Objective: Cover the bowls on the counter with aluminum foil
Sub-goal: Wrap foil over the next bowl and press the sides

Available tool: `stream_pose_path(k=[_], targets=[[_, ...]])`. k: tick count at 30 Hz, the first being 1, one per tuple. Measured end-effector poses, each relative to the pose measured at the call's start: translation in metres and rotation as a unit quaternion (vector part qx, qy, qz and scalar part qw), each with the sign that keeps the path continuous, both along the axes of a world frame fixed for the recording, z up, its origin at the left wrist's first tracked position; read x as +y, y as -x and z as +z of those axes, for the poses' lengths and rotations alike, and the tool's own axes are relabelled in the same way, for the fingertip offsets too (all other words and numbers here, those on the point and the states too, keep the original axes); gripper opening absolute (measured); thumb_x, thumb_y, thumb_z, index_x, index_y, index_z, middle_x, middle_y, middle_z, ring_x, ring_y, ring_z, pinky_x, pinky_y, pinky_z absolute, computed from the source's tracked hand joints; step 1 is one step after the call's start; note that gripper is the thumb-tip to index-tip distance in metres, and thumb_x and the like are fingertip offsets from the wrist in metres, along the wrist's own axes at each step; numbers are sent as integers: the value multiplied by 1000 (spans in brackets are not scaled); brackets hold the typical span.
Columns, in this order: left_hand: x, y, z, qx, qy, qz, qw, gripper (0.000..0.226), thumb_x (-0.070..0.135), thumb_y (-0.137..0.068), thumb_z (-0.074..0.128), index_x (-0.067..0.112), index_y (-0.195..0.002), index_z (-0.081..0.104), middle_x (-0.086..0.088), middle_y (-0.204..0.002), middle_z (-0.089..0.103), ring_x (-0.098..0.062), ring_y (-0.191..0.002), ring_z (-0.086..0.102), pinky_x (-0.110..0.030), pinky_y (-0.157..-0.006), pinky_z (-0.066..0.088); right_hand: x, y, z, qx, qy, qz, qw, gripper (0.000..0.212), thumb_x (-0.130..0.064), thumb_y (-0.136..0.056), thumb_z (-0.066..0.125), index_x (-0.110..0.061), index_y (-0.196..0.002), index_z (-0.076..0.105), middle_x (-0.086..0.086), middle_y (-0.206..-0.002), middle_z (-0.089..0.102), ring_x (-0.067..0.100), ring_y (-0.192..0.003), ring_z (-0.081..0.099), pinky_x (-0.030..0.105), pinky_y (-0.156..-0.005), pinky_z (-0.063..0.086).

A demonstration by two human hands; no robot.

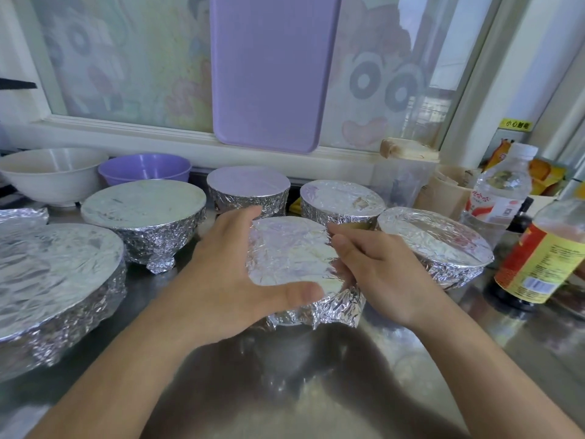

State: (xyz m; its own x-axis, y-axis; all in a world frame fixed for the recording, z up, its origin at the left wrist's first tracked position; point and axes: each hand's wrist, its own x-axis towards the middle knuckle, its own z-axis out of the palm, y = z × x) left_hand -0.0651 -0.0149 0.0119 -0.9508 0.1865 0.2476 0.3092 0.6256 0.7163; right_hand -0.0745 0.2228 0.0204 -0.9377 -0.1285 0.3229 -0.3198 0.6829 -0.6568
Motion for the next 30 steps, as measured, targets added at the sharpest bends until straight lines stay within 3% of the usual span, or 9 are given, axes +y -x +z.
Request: stream_pose_path(k=[4, 8, 13, 17, 20, 23, 26, 28, 30], targets=[[-2, -5, 5, 0, 21, -27, 999, 148, 98, -27, 74, 54, -156, 16, 39, -151, 16, -3, -144, 30, -42, -121, 35, 2, -1, 3, -2, -11, 7, 1000, 42, -35, -111, 49, 4, -105, 64, 11, -77, 66, 29, -78, 64, 45, -82, 55], [-5, -2, 4, 13, 37, -28, 999, 143, 90, -32, 80, 54, -155, 18, 38, -152, 15, -4, -147, 27, -43, -122, 34, 7, -7, 11, -40, -26, 57, 997, 41, -42, -107, 57, -5, -90, 57, 2, -73, 60, 15, -68, 62, 40, -75, 47], [-9, -2, 4, 9, 20, -40, 999, 142, 84, -34, 84, 53, -156, 18, 41, -150, 15, 16, -138, 26, -22, -111, 33, 17, -12, 22, -78, -132, 93, 984, 68, -78, -79, 61, -24, -121, 60, 0, -99, 70, 17, -88, 66, 40, -88, 53], [-7, -2, 2, 22, 16, -49, 998, 142, 84, -33, 85, 55, -155, 18, 45, -147, 17, 30, -130, 20, -8, -98, 29, 19, -12, 23, -92, -170, 93, 977, 90, -80, -69, 69, -34, -143, 47, -8, -123, 71, 12, -111, 67, 41, -101, 53], [-6, -1, 0, 29, 10, -50, 998, 143, 85, -33, 85, 54, -155, 18, 44, -146, 16, 29, -131, 20, -1, -92, 30, 18, -12, 20, -113, -167, 102, 974, 91, -61, -82, 77, -40, -156, 29, -24, -128, 66, -3, -118, 59, 16, -100, 46], [-5, -2, 0, 26, 5, -50, 998, 143, 83, -33, 85, 53, -156, 18, 42, -147, 16, 32, -128, 19, -7, -97, 33, 12, -13, 17, -151, -143, 93, 974, 75, -47, -88, 80, -46, -134, 20, -45, -111, 52, -33, -108, 45, -3, -84, 37], [-5, -2, 1, 21, -1, -56, 998, 143, 80, -34, 87, 52, -156, 18, 42, -147, 15, 31, -127, 21, 2, -78, 41, 8, -9, 8, -159, -94, 87, 979, 98, -43, -83, 87, -34, -151, 16, -30, -128, 59, -18, -122, 49, 8, -98, 42], [-6, 0, 0, 32, 8, -56, 998, 144, 83, -34, 85, 52, -157, 16, 42, -147, 15, 30, -131, 17, -2, -90, 34, 5, -6, 2, -154, -72, 78, 982, 114, -55, -68, 91, -35, -150, 15, -16, -142, 55, 0, -137, 47, 27, -112, 45], [-7, 1, -1, 32, 7, -55, 998, 144, 85, -34, 84, 53, -157, 15, 42, -147, 15, 31, -131, 16, -10, -100, 29, 3, -6, -1, -160, -57, 67, 983, 117, -58, -54, 93, -36, -143, 19, -11, -140, 56, 5, -136, 50, 34, -110, 50]])
